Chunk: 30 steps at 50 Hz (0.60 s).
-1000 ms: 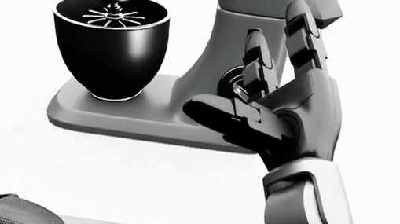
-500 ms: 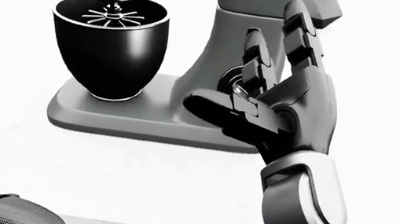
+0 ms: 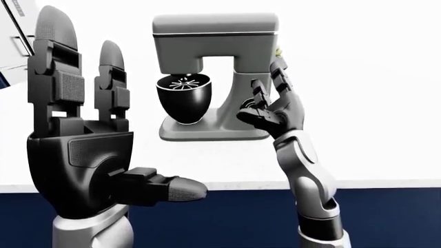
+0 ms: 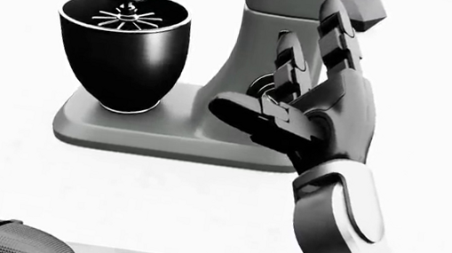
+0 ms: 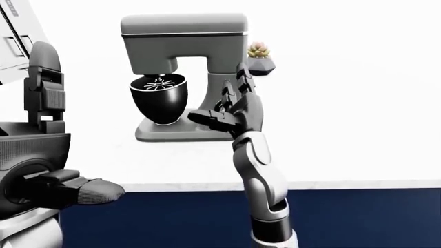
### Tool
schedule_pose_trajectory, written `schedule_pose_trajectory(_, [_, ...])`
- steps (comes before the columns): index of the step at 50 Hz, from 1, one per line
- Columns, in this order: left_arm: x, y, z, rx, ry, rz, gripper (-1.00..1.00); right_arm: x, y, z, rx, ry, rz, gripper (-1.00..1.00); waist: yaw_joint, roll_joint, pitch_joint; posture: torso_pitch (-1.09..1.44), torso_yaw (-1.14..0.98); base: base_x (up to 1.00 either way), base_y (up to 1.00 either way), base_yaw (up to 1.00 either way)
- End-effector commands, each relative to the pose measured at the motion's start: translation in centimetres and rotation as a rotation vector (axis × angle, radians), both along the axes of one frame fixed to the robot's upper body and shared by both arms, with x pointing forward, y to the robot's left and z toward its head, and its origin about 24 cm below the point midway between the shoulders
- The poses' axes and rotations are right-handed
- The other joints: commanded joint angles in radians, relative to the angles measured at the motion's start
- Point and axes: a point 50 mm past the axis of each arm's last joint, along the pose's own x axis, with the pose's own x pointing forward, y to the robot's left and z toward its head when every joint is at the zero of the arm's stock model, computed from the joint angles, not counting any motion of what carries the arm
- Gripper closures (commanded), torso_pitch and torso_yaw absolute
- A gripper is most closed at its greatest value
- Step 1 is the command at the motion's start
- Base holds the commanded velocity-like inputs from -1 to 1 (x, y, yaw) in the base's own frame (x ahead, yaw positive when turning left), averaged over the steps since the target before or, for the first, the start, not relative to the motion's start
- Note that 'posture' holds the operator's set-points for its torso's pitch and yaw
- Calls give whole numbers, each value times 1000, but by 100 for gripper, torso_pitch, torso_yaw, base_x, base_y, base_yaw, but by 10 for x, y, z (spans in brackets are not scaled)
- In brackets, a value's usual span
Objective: Open the stand mixer head.
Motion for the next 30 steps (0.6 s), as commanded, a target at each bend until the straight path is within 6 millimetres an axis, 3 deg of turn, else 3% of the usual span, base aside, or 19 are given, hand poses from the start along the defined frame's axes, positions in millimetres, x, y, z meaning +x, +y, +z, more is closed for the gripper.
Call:
schedule_pose_trajectory(1, [-4, 0, 6, 1, -48, -1, -100, -1, 1, 17, 13, -87, 2, -100, 0, 2, -5, -33, 0, 0, 0, 0])
schedule_pose_trajectory(30, [-4, 0, 6, 2, -48, -2, -100, 13, 2, 7, -7, -80, -9, -100, 0, 3, -5, -33, 0, 0, 0, 0])
